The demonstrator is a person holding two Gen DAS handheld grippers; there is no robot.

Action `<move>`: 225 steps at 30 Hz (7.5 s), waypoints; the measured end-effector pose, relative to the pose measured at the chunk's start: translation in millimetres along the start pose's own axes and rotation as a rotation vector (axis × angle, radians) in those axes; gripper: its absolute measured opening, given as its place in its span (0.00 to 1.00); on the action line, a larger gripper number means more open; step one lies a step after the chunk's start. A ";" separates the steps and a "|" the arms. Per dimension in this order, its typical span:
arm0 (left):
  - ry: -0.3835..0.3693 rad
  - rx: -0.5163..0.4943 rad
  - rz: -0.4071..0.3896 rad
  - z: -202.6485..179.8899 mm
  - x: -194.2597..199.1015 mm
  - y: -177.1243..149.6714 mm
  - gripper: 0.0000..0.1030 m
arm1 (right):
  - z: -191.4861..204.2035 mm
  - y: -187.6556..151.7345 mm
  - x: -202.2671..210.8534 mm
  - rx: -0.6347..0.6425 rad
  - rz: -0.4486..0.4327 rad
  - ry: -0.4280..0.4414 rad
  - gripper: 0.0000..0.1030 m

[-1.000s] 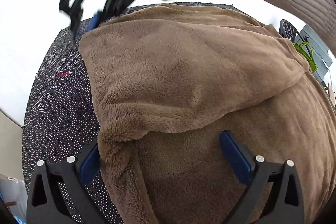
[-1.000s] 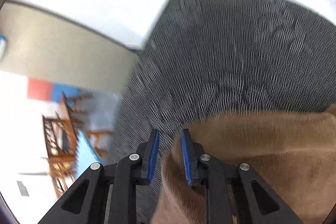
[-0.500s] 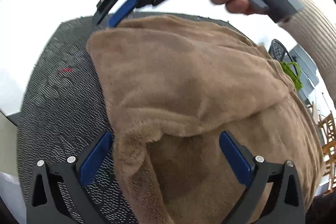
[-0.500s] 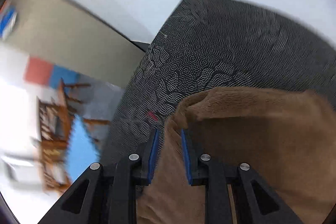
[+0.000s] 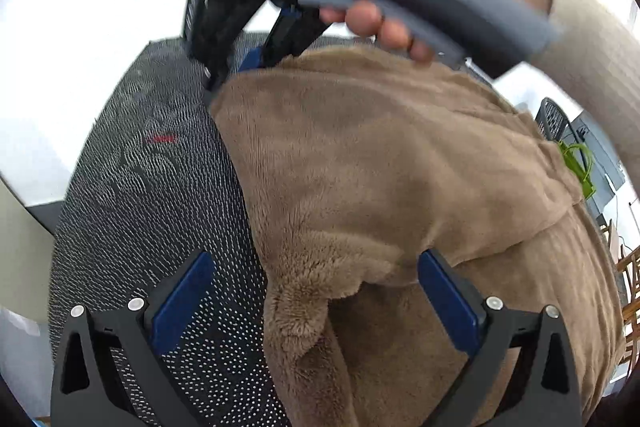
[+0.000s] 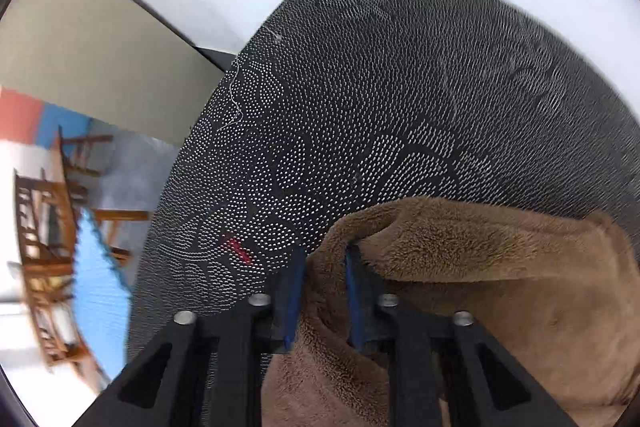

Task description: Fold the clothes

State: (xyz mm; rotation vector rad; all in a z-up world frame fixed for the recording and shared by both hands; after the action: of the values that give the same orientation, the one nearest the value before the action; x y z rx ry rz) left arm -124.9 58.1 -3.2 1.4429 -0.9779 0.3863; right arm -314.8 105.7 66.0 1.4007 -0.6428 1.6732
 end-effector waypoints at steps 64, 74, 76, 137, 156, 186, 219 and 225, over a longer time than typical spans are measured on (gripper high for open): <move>0.111 -0.204 -0.022 -24.5 -14.6 -1.5 0.99 | 49.3 5.4 -27.6 0.015 0.088 0.041 0.24; 0.052 -0.187 0.113 -19.0 -32.0 -17.4 0.99 | 92.7 32.5 -28.5 0.076 -0.109 -0.064 0.02; 0.053 -0.196 0.113 -19.3 -31.7 -17.8 0.99 | 93.6 42.7 -20.6 0.068 -0.149 -0.064 0.01; -0.180 0.292 -0.031 85.7 36.8 8.3 0.99 | 42.9 -151.4 82.0 0.025 -0.520 -0.019 0.01; 0.229 0.114 0.144 79.0 1.5 -25.7 1.00 | 8.8 -205.0 35.8 -0.022 -0.520 -0.080 0.01; 0.181 0.024 -0.007 -10.5 39.9 24.0 1.00 | -162.8 -272.9 78.2 -0.335 -0.544 -0.202 0.01; 0.177 0.093 0.092 -17.7 -52.8 18.0 1.00 | -113.7 -253.8 32.0 0.087 -0.424 -0.960 0.01; 0.169 0.098 0.089 -16.2 -52.8 17.8 1.00 | -100.8 -256.9 44.0 0.082 -0.478 -0.911 0.01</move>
State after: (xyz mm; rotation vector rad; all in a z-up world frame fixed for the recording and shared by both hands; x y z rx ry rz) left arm -163.5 93.1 -28.6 1.4324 -0.8981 0.6189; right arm -151.7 332.1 51.0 2.1710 -0.6418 0.6406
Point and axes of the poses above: each gripper's, at about its wrist camera, not at the fingertips, and x roughly against the way its jaws point, z to its left, y to its top, the point moved 6 cm from there along -x, roughly the way its jaws point, and after that the axes turned 4 degrees about y, right-handed, at the moved point
